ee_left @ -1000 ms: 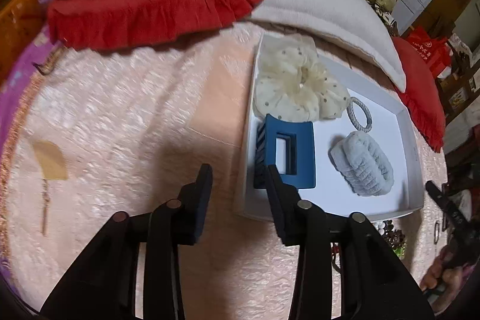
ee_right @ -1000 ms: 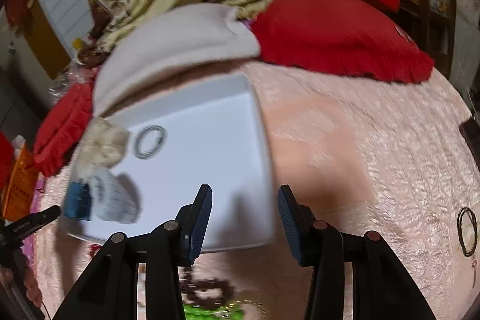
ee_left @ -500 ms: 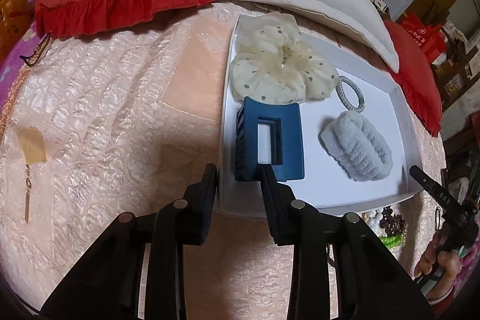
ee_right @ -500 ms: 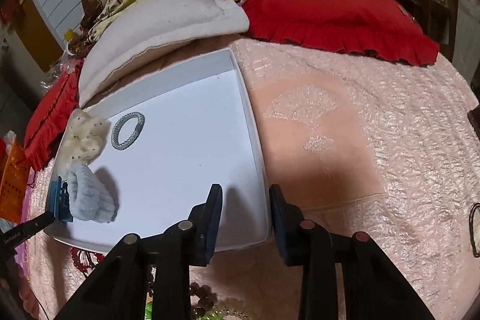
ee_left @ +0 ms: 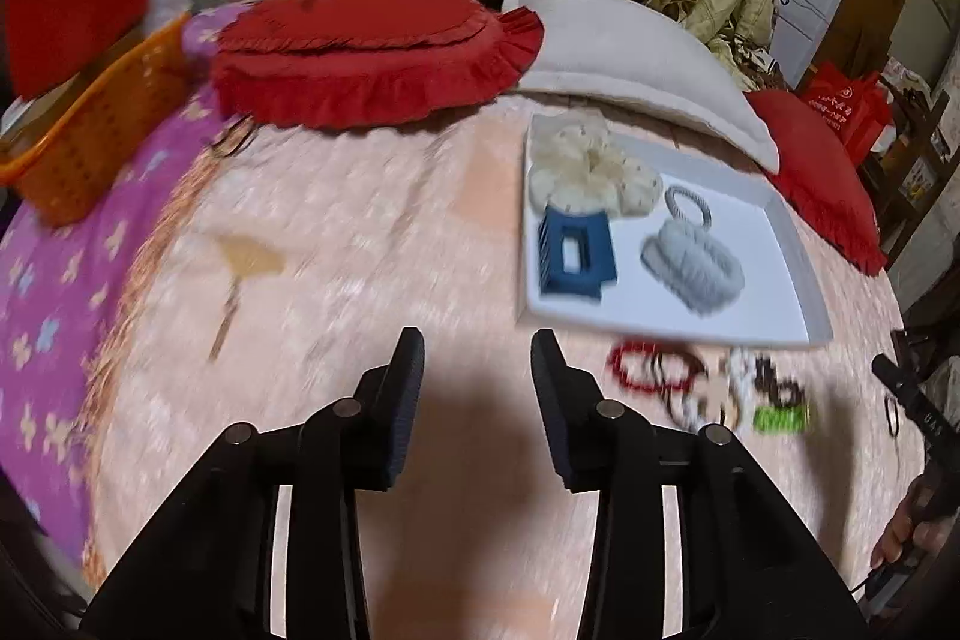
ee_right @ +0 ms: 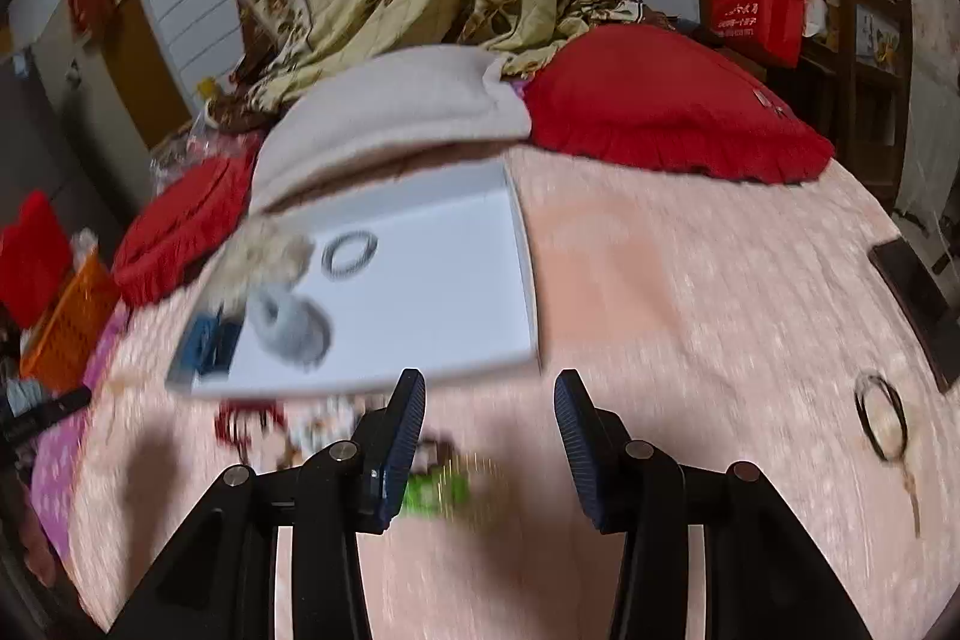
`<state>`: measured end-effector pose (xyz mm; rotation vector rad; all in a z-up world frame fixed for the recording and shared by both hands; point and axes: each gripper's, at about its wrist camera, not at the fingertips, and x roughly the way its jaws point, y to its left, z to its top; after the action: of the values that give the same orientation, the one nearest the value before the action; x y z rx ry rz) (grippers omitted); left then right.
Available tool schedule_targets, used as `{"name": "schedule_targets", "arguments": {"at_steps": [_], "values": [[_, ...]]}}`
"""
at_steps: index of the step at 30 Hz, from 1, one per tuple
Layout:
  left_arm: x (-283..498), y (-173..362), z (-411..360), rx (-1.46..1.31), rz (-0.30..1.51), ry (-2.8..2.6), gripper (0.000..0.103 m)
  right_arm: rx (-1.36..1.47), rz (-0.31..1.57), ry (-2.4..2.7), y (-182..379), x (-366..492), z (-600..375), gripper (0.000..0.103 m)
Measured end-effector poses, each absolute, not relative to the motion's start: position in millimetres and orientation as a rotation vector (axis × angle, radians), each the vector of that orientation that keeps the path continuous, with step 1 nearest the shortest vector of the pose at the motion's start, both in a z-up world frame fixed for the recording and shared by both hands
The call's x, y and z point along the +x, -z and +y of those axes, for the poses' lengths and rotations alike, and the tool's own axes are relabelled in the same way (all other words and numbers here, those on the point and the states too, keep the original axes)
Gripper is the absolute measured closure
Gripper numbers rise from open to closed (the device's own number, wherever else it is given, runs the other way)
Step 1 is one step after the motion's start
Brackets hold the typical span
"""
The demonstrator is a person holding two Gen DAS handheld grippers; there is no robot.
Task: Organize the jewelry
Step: 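Move both tools back toward the bracelets beside the box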
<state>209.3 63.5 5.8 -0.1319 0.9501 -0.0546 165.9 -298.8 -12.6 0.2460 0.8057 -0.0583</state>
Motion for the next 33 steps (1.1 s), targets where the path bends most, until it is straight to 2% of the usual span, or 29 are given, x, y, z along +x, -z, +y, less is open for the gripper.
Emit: {"name": "schedule_targets", "arguments": {"at_steps": [9, 20, 21, 24, 33], "values": [[183.6, 23.8, 38.3, -0.162, 1.041, 0.148, 0.064, 0.285, 0.870, 0.033, 41.3, 133.2, -290.2, 0.060], [244.2, 63.5, -53.3, -0.109, 1.142, 0.268, 0.064, 0.303, 0.889, 0.024, 59.5, 133.3, -293.9, 0.060], [248.6, 69.7, -58.3, -0.105, 1.154, 0.265, 0.065, 0.306, 0.882, 0.026, 60.5, 132.7, -294.7, 0.060], [250.4, 81.3, -64.8, -0.079, 1.179, 0.263, 0.099, 0.316, 0.872, 0.016, 61.9, 132.2, -295.4, 0.060], [200.9, 55.9, 1.8, 0.048, 1.068, 0.153, 0.101, 0.319, 0.870, -0.037, 61.6, 137.5, -285.7, 0.060]]}}
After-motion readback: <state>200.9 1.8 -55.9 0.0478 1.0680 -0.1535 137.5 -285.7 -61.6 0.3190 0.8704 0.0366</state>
